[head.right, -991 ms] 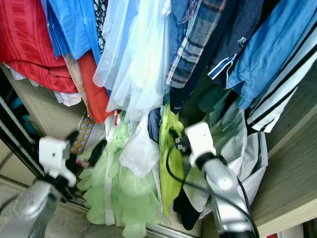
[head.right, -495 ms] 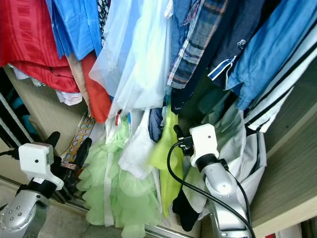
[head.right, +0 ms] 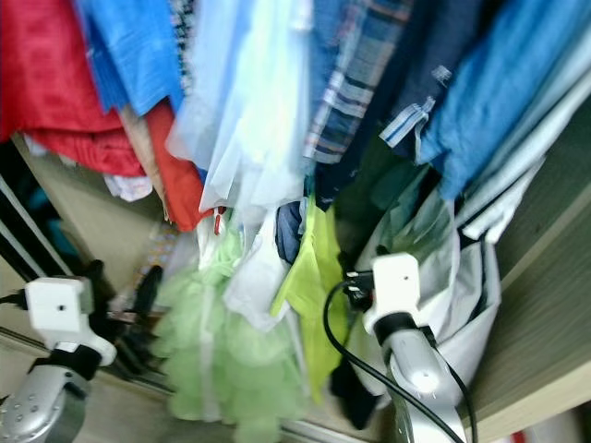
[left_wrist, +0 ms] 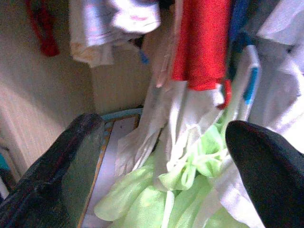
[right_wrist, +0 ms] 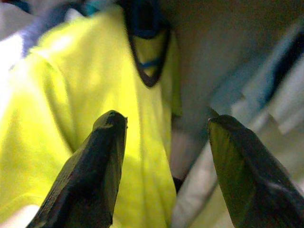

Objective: Clean up the room

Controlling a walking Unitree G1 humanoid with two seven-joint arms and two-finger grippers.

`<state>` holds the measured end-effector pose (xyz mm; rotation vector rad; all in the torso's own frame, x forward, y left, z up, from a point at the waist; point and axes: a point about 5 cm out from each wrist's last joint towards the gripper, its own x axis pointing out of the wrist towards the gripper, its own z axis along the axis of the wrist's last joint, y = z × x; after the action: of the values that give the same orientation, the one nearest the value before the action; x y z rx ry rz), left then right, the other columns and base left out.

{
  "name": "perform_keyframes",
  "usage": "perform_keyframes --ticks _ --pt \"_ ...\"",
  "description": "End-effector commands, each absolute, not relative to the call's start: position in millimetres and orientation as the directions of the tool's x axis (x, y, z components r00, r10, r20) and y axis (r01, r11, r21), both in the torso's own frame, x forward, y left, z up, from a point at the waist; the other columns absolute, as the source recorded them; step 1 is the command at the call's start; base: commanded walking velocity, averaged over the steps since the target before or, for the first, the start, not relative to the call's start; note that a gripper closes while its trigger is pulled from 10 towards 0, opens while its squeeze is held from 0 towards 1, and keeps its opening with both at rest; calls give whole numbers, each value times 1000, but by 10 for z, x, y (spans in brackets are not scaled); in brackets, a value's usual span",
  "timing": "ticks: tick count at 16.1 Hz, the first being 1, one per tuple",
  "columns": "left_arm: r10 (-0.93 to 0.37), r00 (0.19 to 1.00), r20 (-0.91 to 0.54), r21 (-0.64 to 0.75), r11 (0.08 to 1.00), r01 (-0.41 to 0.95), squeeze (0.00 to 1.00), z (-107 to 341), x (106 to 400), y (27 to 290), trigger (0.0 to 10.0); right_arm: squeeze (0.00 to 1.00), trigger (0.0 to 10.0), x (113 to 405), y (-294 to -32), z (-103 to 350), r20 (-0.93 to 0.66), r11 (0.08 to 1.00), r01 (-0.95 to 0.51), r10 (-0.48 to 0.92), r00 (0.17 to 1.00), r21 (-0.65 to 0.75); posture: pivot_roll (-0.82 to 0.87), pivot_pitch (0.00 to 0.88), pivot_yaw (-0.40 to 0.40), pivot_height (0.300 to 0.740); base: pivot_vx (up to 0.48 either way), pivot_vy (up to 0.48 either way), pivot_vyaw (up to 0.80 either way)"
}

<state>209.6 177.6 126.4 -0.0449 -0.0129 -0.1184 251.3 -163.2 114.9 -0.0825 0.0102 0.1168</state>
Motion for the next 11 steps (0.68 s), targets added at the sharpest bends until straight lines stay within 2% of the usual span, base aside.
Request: perform_keyframes --ticks 1,3,5,8,11 --pt "-165 986 25 -35 986 165 0 1305 2151 1725 10000 0 10000 2495 -1672 1206 12 994 -70 71 997 -79 -17 0 72 740 0 0 0" --pt "-198 979 49 -43 979 200 0 1363 2320 1683 10000 0 10000 2452 -1676 1226 23 996 -33 35 999 -85 -45 0 89 740 0 0 0" --pt "-176 983 52 -70 981 179 0 1379 2358 1670 10000 0 10000 2423 -1672 1232 8 990 -62 64 998 -124 -55 0 41 740 0 0 0" --pt "-142 989 49 -57 988 145 0 1375 2283 1637 10000 0 10000 2399 -1674 1165 -45 982 -106 100 994 -158 -50 0 -16 740 0 0 0" --pt "-108 993 35 -82 990 111 0 1350 2163 1683 10000 0 10000 2439 -1591 1169 -60 980 -159 153 986 -123 -18 0 -30 740 0 0 0"
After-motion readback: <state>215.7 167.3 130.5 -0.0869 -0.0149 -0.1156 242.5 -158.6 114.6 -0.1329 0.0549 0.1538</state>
